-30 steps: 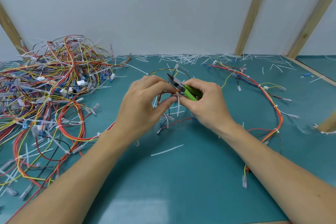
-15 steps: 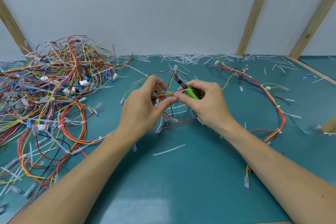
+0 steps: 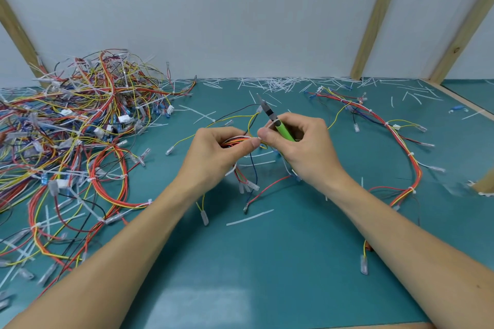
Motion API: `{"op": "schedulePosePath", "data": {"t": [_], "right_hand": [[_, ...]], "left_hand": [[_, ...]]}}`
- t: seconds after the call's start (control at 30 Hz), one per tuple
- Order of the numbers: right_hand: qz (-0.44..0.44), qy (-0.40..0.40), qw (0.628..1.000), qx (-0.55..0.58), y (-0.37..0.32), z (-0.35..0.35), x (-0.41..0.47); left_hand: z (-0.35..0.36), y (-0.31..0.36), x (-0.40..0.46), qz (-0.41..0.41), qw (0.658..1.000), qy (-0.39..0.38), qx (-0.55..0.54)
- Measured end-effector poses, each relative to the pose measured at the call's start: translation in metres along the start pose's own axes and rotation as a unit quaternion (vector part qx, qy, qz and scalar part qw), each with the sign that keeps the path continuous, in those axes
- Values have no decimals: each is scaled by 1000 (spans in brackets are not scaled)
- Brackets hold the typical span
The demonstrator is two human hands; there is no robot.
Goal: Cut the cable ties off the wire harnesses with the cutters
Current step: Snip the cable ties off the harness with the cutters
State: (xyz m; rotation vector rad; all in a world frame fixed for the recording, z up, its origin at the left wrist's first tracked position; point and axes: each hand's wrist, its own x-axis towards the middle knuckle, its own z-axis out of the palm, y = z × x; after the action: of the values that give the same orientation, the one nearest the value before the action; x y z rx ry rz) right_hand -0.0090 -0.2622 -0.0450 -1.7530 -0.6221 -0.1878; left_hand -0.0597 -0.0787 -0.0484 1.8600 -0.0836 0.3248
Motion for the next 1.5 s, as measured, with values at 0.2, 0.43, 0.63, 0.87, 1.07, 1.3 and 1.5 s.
{"op": "schedulePosePath", "data": {"t": [0.2, 0.43, 0.63, 0.87, 1.07, 1.3, 1.5], "right_hand": [[25, 80, 996, -25, -5, -8, 4], [-56, 64, 960, -267, -7, -37, 11], [-58, -12, 945, -321, -10, -50, 13], [-85, -41, 924, -372, -15, -45, 11], [-94, -54, 912, -395, -15, -43, 11], [-91, -55, 911, -399, -14, -40, 10], [-84, -58, 915, -390, -13, -39, 11]], "left_hand": [[-2, -1, 2, -27, 999, 16, -19], [-1, 2, 0, -40, 999, 19, -3], [-2, 1, 0, -38, 999, 38, 1], [-1, 1, 0, -38, 998, 47, 16], [0, 2, 0, -20, 998, 56, 22], [-1, -1, 0, -1, 998, 56, 42], [-2, -1, -1, 16, 996, 55, 72]]}}
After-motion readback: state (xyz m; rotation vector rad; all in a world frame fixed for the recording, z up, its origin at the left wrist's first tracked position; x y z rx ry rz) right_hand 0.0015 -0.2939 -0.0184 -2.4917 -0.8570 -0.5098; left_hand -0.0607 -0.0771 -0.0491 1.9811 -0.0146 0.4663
